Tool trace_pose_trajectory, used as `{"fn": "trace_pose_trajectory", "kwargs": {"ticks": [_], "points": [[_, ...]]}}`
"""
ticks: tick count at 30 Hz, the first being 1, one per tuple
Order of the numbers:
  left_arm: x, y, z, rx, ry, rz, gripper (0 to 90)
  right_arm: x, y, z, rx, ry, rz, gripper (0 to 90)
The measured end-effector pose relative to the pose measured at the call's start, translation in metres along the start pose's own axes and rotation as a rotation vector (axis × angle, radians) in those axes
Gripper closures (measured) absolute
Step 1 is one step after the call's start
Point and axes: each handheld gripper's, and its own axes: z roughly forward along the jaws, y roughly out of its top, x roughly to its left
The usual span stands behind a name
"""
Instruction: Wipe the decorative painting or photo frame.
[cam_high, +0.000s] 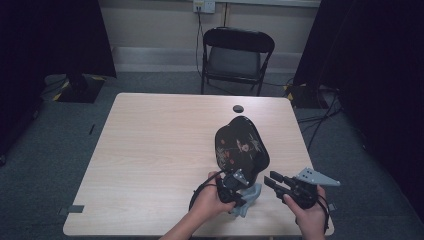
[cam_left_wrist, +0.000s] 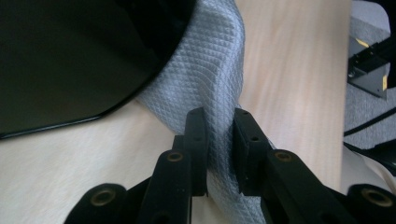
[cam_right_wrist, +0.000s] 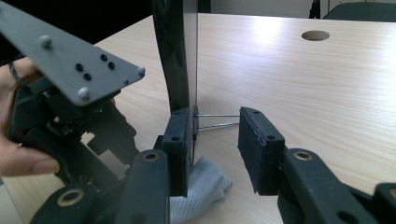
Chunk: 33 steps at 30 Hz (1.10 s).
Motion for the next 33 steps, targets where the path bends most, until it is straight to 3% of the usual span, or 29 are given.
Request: {"fn": "trace_pose_trajectory", "kwargs": {"ticks": [13, 23, 33], "points": [[0.006, 0.001, -0.011, -0.005, 0.022, -0.004, 77.9, -0.001, -0.001, 0.000, 0.001, -0.002, -0.002, 64.9], [-0.004, 0.010, -0.027, -0.027, 0.020, 0.032, 77.9, -0.002, -0.002, 0.000, 0.003, -0.006, 0.001, 64.2], [-0.013, 0.022, -0.043, -0.035, 0.011, 0.062, 77.8, -0.008, -0.001, -0.008, -0.001, -0.044, 0.012, 55.7]]}}
